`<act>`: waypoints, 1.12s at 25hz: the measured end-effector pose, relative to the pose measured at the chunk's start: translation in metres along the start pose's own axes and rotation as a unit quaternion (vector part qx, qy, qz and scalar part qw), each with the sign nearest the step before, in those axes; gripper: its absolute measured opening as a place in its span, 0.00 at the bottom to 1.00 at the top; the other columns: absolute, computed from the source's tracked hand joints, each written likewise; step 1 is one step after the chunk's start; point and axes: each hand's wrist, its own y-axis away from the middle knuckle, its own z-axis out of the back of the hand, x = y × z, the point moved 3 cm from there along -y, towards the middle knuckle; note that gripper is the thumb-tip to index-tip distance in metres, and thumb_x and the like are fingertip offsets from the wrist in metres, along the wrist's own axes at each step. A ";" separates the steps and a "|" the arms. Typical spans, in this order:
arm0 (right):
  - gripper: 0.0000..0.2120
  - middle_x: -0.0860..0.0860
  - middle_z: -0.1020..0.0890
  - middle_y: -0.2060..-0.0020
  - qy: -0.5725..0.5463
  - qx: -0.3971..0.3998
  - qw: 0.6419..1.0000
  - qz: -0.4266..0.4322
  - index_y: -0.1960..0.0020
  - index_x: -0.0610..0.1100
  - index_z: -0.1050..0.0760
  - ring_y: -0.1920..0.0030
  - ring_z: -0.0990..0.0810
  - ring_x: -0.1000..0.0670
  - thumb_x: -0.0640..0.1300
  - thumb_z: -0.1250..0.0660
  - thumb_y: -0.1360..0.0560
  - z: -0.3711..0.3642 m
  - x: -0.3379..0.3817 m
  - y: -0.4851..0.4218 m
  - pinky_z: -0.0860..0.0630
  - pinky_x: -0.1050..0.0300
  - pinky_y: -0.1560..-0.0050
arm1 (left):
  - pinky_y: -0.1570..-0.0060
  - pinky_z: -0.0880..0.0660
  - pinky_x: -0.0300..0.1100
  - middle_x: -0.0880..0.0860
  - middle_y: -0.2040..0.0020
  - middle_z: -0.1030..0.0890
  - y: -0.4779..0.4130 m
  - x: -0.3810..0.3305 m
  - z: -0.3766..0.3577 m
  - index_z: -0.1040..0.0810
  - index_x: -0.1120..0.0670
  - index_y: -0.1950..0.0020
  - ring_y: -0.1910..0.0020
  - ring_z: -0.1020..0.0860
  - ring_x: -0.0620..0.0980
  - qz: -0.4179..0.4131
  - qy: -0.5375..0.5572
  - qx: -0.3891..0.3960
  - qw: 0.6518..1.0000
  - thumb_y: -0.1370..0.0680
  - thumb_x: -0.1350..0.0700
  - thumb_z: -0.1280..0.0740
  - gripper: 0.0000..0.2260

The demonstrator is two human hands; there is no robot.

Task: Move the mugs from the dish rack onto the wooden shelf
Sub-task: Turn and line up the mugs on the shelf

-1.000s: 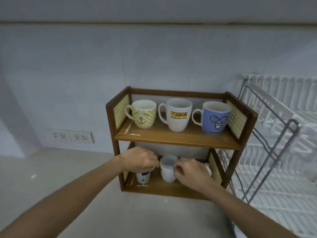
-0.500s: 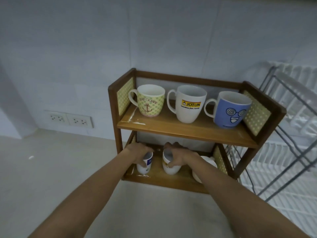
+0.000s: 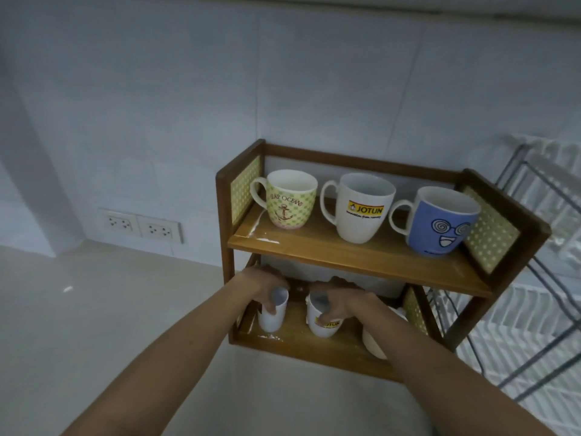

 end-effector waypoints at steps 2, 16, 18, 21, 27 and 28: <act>0.40 0.43 0.33 0.32 -0.010 -0.002 1.000 0.013 0.25 0.55 0.44 0.35 0.30 0.41 0.52 0.27 0.30 0.001 -0.001 0.002 0.27 0.48 0.38 | 0.31 0.37 0.53 0.51 0.25 0.35 -0.003 0.005 -0.003 0.36 0.43 0.26 0.26 0.39 0.55 0.032 0.007 -0.010 0.999 0.27 0.42 0.30 0.31; 0.43 0.45 0.40 0.25 -0.057 0.021 0.998 0.003 0.23 0.55 0.51 0.28 0.37 0.41 0.55 0.29 0.29 -0.002 -0.003 0.001 0.34 0.46 0.31 | 0.42 0.25 0.46 0.57 0.37 0.24 -0.012 0.002 -0.003 0.27 0.54 0.36 0.40 0.24 0.54 0.122 0.136 -0.047 0.982 0.22 0.44 0.37 0.20; 0.44 0.46 0.42 0.24 -0.061 0.019 0.998 0.000 0.23 0.55 0.54 0.27 0.39 0.42 0.55 0.29 0.28 -0.003 -0.007 0.000 0.35 0.47 0.31 | 0.38 0.27 0.47 0.56 0.32 0.28 -0.013 0.010 0.006 0.31 0.54 0.30 0.35 0.27 0.55 0.110 0.128 -0.032 0.985 0.22 0.49 0.35 0.22; 0.45 0.46 0.41 0.24 -0.054 0.006 0.998 -0.005 0.23 0.55 0.54 0.28 0.38 0.41 0.54 0.28 0.29 -0.004 -0.006 -0.003 0.34 0.47 0.32 | 0.35 0.30 0.51 0.53 0.27 0.33 -0.012 0.006 0.007 0.35 0.46 0.26 0.31 0.33 0.56 0.049 0.091 0.037 0.994 0.26 0.50 0.30 0.29; 0.43 0.46 0.37 0.26 -0.079 -0.021 0.997 0.001 0.23 0.55 0.51 0.30 0.35 0.42 0.53 0.28 0.29 -0.009 -0.006 -0.005 0.32 0.48 0.33 | 0.40 0.25 0.48 0.53 0.30 0.31 -0.019 0.006 -0.006 0.33 0.44 0.29 0.33 0.30 0.55 0.032 0.128 0.015 0.991 0.27 0.54 0.28 0.29; 0.43 0.46 0.37 0.26 -0.088 -0.025 0.996 0.003 0.23 0.56 0.51 0.30 0.35 0.42 0.52 0.28 0.29 -0.011 -0.006 -0.005 0.32 0.48 0.34 | 0.40 0.25 0.48 0.53 0.30 0.31 -0.018 0.006 -0.005 0.33 0.44 0.29 0.33 0.30 0.55 0.031 0.126 0.014 0.991 0.28 0.54 0.27 0.29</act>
